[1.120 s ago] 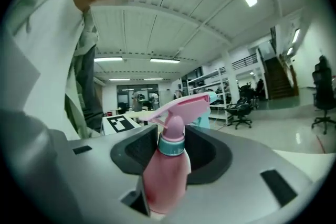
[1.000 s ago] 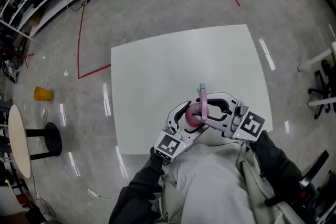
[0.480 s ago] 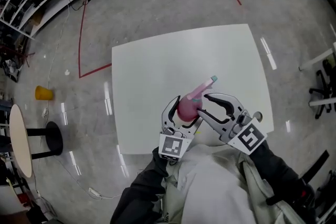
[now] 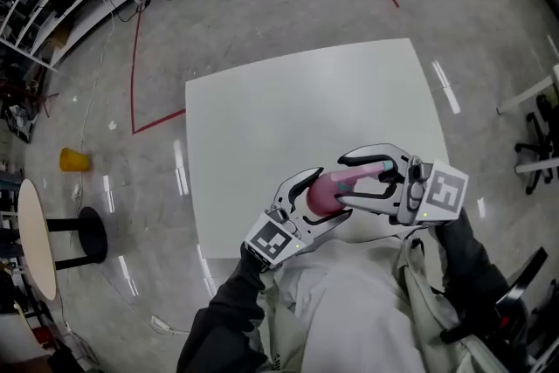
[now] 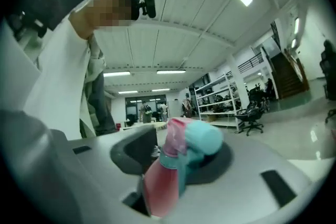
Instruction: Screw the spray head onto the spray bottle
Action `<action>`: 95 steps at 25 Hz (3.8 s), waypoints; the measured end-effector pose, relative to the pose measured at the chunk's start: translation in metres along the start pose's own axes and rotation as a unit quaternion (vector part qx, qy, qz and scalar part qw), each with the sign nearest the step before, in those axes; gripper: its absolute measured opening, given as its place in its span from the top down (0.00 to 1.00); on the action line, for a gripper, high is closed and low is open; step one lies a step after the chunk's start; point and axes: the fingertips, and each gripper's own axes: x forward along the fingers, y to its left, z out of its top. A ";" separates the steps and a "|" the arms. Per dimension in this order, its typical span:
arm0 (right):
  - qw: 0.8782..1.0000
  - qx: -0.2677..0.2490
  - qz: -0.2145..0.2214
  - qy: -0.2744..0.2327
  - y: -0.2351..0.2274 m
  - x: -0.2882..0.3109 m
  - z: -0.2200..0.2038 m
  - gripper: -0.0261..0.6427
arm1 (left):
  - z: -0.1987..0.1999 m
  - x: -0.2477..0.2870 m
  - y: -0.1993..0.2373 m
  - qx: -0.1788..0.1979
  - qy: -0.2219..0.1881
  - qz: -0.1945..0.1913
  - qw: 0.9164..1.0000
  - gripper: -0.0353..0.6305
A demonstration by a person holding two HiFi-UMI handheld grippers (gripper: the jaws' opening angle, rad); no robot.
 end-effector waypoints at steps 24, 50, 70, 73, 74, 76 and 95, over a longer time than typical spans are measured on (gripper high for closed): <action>0.988 -0.017 -0.151 0.014 -0.030 0.017 0.011 0.82 | 0.009 0.034 0.038 0.111 -0.002 0.164 0.980 0.32; 0.984 -0.034 -0.166 0.064 -0.030 0.019 -0.030 0.81 | -0.036 0.023 0.041 0.102 0.061 0.188 0.975 0.32; 0.953 -0.102 -0.277 0.065 -0.104 0.023 -0.109 0.82 | -0.070 -0.057 0.080 0.005 0.044 0.349 0.936 0.64; 0.952 -0.153 -0.252 0.080 -0.092 0.038 -0.110 0.81 | -0.073 -0.064 0.085 -0.008 0.040 0.360 0.932 0.81; 0.953 -0.159 -0.247 0.071 -0.088 0.040 -0.109 0.76 | -0.074 -0.066 0.086 -0.012 0.039 0.363 0.931 0.86; 0.955 -0.148 -0.254 0.042 -0.085 0.033 -0.105 0.65 | -0.077 -0.066 0.087 -0.018 0.036 0.366 0.930 0.92; 0.917 -0.041 -0.375 0.130 -0.060 -0.061 -0.185 0.97 | -0.094 -0.061 0.083 -0.069 0.051 0.352 0.932 0.94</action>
